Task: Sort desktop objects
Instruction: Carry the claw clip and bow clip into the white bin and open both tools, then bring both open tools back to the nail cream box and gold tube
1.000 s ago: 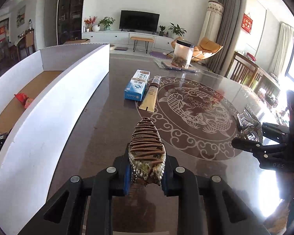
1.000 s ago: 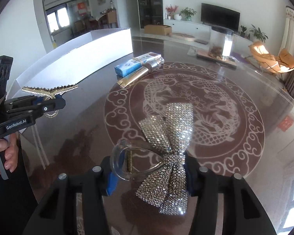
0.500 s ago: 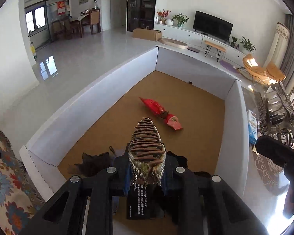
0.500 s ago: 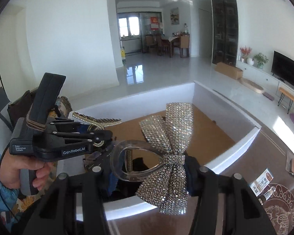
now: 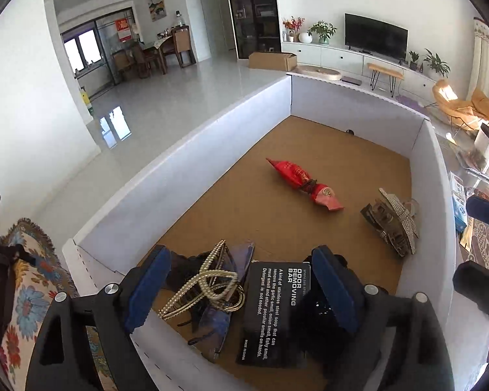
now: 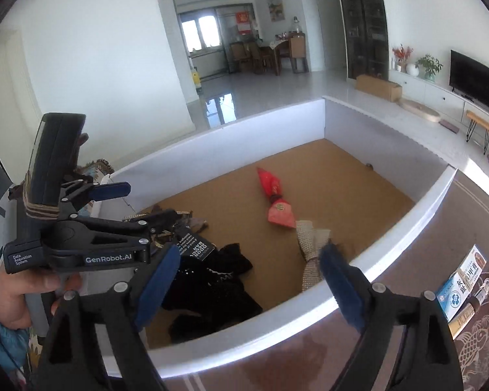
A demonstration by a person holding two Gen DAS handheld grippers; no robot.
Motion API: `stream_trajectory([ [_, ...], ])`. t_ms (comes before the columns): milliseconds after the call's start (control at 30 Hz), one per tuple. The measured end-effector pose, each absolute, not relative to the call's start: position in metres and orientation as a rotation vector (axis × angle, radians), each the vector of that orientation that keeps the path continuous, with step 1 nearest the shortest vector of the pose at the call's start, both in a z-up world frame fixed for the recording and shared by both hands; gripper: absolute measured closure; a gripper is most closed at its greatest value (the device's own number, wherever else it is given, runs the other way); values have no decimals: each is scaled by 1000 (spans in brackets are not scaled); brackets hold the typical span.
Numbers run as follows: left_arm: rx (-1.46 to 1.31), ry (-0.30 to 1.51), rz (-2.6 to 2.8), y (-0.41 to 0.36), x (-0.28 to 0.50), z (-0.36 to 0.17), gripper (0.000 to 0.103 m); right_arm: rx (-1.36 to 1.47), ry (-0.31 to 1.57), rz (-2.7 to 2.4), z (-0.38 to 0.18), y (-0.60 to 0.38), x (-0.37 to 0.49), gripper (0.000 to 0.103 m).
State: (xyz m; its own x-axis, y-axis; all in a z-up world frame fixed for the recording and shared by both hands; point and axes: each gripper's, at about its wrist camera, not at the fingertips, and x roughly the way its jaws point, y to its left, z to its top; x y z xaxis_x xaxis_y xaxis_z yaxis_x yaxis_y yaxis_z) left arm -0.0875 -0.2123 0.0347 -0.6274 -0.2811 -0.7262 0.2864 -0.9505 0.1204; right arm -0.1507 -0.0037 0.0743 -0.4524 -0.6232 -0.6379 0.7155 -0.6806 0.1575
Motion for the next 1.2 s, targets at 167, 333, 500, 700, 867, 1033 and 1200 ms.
stream_trajectory([
  [167,987,-71,-2714,-156,-62,62,14,763,161,-2320,73,87,-110,0],
  [333,922,-85,-2840,-102,-47,80,13,936,193,-2457,31,180,-96,0],
  [500,928,-114,-2910,-62,-45,89,13,1103,155,-2523,0,250,-87,0],
  [700,936,-165,-2933,-35,-47,92,13,1144,125,-2540,-12,273,-83,0],
  [867,957,-180,-2931,-24,-50,85,13,1143,164,-2522,-13,261,-87,0],
  [1033,1054,-158,-2950,-11,-52,65,13,1148,170,-2517,-15,249,-101,0],
  [1200,1300,-140,-2904,17,-67,8,13,1194,90,-2526,-15,243,-143,0],
])
